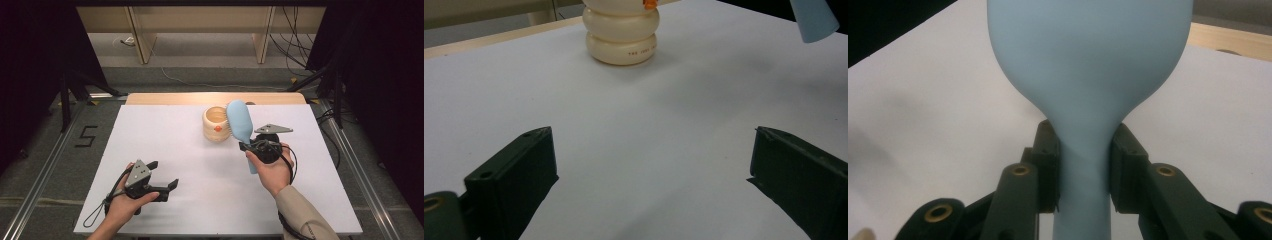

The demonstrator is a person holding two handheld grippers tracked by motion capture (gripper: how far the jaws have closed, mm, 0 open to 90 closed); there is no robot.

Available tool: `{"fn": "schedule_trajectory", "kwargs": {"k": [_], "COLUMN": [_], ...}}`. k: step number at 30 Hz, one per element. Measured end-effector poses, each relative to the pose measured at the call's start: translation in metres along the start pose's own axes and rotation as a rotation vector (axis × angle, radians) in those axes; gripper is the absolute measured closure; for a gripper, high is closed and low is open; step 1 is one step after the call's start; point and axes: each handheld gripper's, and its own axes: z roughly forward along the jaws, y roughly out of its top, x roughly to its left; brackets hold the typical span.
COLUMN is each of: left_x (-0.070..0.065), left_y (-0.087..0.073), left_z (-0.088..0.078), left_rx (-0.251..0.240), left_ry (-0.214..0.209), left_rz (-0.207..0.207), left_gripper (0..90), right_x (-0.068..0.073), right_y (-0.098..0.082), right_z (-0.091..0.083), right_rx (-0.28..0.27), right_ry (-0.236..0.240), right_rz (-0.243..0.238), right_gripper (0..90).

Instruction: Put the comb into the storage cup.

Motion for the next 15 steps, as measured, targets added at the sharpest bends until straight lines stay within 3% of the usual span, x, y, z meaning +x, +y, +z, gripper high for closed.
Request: {"fn": "schedule_trajectory", "kwargs": {"k": [15], "left_x": [-0.033], "left_y": [0.017], "left_z": [0.027], "left_rx": [0.010], "left_ry": [-0.122], "left_rz": [0.001], "left_gripper": [5.4], "right_x": [0.014], "right_y": [0.000], "right_z": [0.006], "right_rx": [0.001], "right_ry": [0.023], "right_rz": [-0.021], "right_gripper": [70.2]}}
